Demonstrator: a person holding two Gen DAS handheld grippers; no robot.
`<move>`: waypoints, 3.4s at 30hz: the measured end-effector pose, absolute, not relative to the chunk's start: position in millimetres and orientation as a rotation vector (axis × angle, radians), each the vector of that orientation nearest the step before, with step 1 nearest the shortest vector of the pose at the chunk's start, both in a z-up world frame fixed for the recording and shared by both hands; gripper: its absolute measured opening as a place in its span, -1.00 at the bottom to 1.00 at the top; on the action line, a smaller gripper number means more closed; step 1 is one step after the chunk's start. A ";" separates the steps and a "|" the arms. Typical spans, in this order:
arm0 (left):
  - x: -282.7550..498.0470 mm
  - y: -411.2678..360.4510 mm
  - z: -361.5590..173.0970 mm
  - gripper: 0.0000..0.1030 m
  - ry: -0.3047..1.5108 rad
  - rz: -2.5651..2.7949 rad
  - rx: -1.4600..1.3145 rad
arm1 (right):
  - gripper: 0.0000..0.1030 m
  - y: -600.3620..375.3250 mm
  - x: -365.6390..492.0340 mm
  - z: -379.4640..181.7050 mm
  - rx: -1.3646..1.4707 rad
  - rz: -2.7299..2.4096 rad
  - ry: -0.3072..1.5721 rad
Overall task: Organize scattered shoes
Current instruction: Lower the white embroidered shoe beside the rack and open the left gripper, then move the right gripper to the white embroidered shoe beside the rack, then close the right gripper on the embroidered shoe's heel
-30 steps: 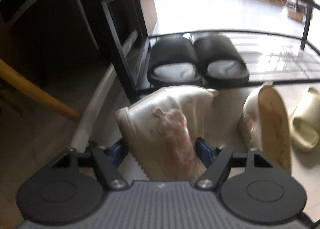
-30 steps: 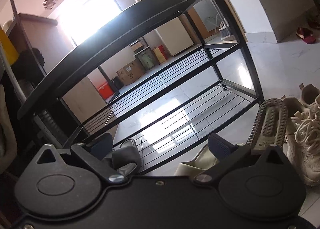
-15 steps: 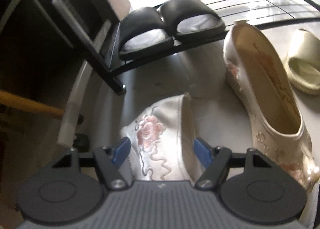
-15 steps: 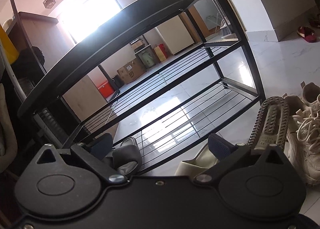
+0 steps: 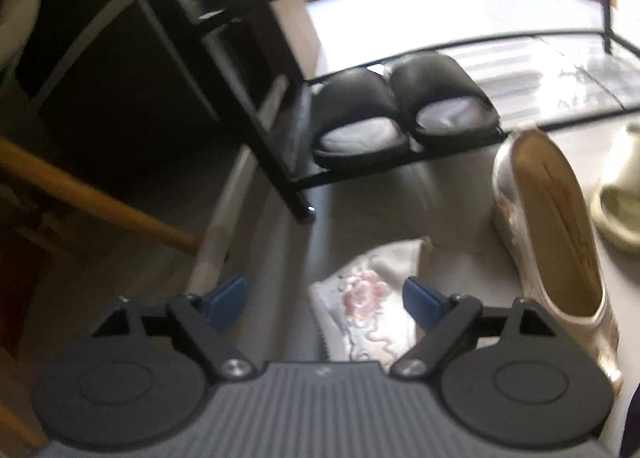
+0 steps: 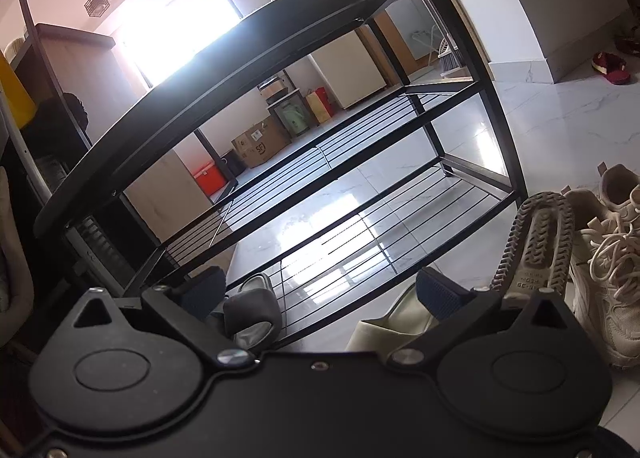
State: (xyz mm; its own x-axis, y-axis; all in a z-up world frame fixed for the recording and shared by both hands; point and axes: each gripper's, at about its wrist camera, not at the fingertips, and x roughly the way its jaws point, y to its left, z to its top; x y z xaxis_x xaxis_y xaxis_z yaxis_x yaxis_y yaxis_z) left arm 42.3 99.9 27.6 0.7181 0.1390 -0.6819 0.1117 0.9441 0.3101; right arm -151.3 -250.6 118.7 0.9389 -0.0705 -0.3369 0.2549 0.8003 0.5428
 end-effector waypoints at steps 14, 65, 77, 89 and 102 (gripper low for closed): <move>26.5 141.4 74.8 0.83 0.745 0.066 0.096 | 1.00 -251.0 -148.6 119.1 0.618 -0.183 0.331; 5.6 227.0 80.2 0.98 0.789 0.321 -0.104 | 1.00 -15.8 52.6 -64.6 0.762 0.506 1.270; 3.5 224.1 86.0 0.98 0.738 0.252 -0.139 | 1.00 -9.6 65.7 -87.2 0.835 0.411 1.305; 5.6 222.6 87.4 0.98 0.723 0.234 -0.143 | 1.00 0.2 66.0 -88.5 0.751 0.374 1.304; 9.3 220.4 85.8 0.98 0.730 0.237 -0.118 | 0.25 14.1 54.7 -64.8 0.637 0.429 1.191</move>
